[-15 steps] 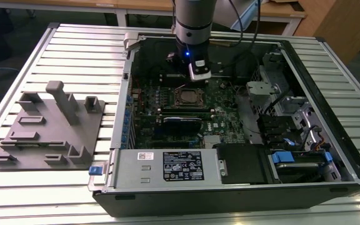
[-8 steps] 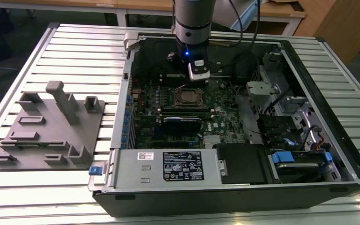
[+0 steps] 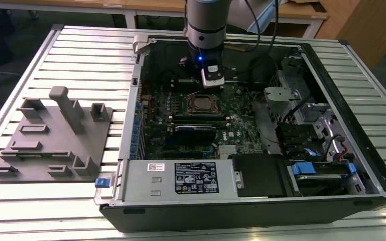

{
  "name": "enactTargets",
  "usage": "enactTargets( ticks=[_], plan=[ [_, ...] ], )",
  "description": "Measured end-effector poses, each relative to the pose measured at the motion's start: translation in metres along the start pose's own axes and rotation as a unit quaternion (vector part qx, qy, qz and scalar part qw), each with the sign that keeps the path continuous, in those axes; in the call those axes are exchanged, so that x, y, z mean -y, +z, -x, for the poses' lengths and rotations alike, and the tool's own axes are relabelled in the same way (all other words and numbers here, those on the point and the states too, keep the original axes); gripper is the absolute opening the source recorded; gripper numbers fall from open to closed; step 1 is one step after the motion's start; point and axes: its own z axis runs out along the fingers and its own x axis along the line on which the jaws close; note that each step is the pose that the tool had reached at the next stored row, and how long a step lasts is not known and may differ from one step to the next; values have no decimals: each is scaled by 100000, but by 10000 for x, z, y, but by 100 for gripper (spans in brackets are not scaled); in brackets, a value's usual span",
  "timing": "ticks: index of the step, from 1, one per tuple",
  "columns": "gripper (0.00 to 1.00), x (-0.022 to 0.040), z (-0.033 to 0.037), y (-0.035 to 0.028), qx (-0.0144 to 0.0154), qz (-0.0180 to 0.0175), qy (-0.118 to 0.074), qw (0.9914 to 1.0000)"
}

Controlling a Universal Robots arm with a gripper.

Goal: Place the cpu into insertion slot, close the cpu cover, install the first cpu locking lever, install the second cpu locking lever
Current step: 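Install the first cpu locking lever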

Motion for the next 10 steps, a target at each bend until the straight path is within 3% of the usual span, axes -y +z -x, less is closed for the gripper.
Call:
enactTargets(
  ticks=[10],
  plan=[
    [11, -38, -14, 23, 147, 21, 469, 99999]
  ],
)
